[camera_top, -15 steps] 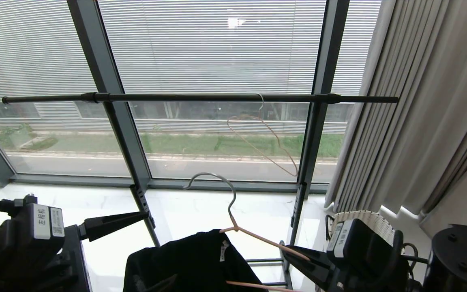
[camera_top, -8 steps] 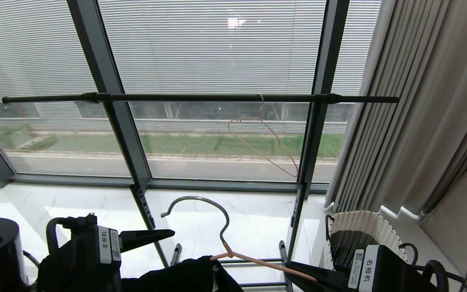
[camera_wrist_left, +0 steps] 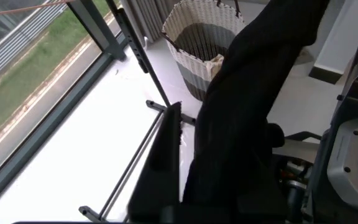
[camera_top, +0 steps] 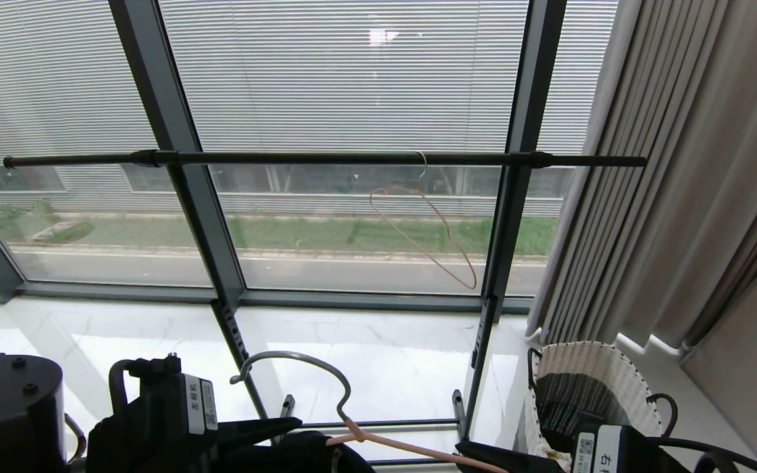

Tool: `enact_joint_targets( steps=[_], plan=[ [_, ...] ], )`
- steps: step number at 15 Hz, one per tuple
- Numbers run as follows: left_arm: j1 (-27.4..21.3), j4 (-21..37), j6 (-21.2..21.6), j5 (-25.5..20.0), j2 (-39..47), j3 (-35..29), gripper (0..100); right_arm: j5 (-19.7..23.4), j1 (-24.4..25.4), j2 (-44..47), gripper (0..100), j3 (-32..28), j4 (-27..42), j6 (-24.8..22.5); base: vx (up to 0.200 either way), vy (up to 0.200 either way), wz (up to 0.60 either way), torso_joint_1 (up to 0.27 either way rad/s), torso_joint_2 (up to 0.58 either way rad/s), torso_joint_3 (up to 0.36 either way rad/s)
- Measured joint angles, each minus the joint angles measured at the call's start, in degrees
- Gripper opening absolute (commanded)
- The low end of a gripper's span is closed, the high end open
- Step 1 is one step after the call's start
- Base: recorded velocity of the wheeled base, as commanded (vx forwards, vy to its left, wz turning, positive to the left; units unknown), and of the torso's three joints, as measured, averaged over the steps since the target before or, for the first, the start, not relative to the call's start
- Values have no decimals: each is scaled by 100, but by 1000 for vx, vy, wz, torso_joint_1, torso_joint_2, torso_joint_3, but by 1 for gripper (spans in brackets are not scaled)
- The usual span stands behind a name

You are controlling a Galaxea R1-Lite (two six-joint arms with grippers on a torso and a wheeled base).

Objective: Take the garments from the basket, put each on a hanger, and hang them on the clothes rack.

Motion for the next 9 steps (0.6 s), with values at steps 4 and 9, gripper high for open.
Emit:
enact_joint_targets(
  steps=[4, 9],
  plan=[
    [-9, 7, 5, -2, 5, -9, 0, -24, 57, 22, 100, 4, -11, -150, 0, 0, 0, 0, 0, 0],
    [35, -4, -2, 20, 7, -5, 0, -176, 11, 59, 100, 6, -16, -216, 0, 0, 0, 0, 0, 0]
  ],
)
